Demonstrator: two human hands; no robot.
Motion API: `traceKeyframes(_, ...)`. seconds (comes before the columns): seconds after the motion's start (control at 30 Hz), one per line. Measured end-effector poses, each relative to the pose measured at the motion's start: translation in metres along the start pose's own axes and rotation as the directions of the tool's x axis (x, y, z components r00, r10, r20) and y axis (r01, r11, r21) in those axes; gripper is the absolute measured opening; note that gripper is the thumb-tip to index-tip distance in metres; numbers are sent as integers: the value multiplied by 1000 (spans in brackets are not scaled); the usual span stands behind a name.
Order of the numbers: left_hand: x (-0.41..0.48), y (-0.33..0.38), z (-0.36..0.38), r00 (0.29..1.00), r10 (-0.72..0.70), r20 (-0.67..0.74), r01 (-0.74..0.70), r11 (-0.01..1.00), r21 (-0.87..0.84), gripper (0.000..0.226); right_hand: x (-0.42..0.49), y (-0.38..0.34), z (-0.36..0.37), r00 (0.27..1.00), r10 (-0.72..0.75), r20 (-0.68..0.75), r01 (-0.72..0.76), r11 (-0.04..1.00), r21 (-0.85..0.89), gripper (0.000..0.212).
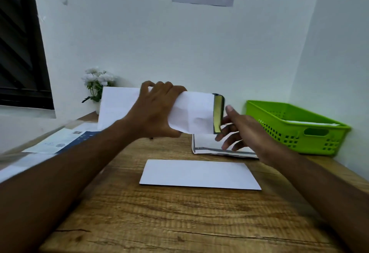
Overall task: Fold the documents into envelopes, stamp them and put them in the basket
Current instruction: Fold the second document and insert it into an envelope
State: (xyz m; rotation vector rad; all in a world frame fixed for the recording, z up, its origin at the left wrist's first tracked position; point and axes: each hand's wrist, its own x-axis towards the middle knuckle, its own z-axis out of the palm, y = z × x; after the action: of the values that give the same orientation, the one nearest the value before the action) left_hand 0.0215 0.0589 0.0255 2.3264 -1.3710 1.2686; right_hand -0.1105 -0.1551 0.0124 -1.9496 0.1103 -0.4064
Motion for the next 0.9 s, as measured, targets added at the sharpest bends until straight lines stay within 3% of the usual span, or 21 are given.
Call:
traceKeyframes(0.07,-3,-17,2,999,-30,16,30,1000,6,90,-2,1,-9,978,-87,191,151,925,-349,41)
traceKeyframes(0.13,-7,-31,4,998,-48,35,47,999,16,91,-5,-2,-12,906,14,424,287,716,-636,48)
traceKeyframes(0.17,-8,-36,6,997,-53,47,52,998,23,92,-7,-4,-11,875,93,475,307,652,-694,58)
traceKeyframes(0.23,-11,-44,9,996,-63,71,61,998,33,93,-8,-8,-8,840,165,517,303,648,-699,78)
traceKeyframes(0.33,-15,-53,11,992,-91,90,86,995,58,97,-8,-8,-5,829,180,530,285,679,-676,81)
traceKeyframes(0.4,-16,-58,10,989,-118,92,113,992,56,99,-8,-7,-7,819,170,549,290,703,-650,66)
traceKeyframes(0.5,-19,-65,9,984,-157,89,154,987,45,99,-10,-6,-12,817,41,575,269,855,-443,28)
traceKeyframes(0.6,-22,-73,12,978,-190,83,186,981,55,96,-6,-7,-20,894,-106,435,234,939,-252,10)
traceKeyframes(0.7,-23,-78,14,975,-202,90,199,979,42,96,2,-5,-27,957,-228,178,269,930,-253,6)
traceKeyframes(0.8,-24,-80,14,977,-199,78,197,980,30,96,7,0,-31,963,-264,-46,252,951,-177,2)
traceKeyframes(0.9,-23,-80,14,979,-190,69,190,982,10,96,11,5,-35,956,-250,-157,226,962,-155,3)
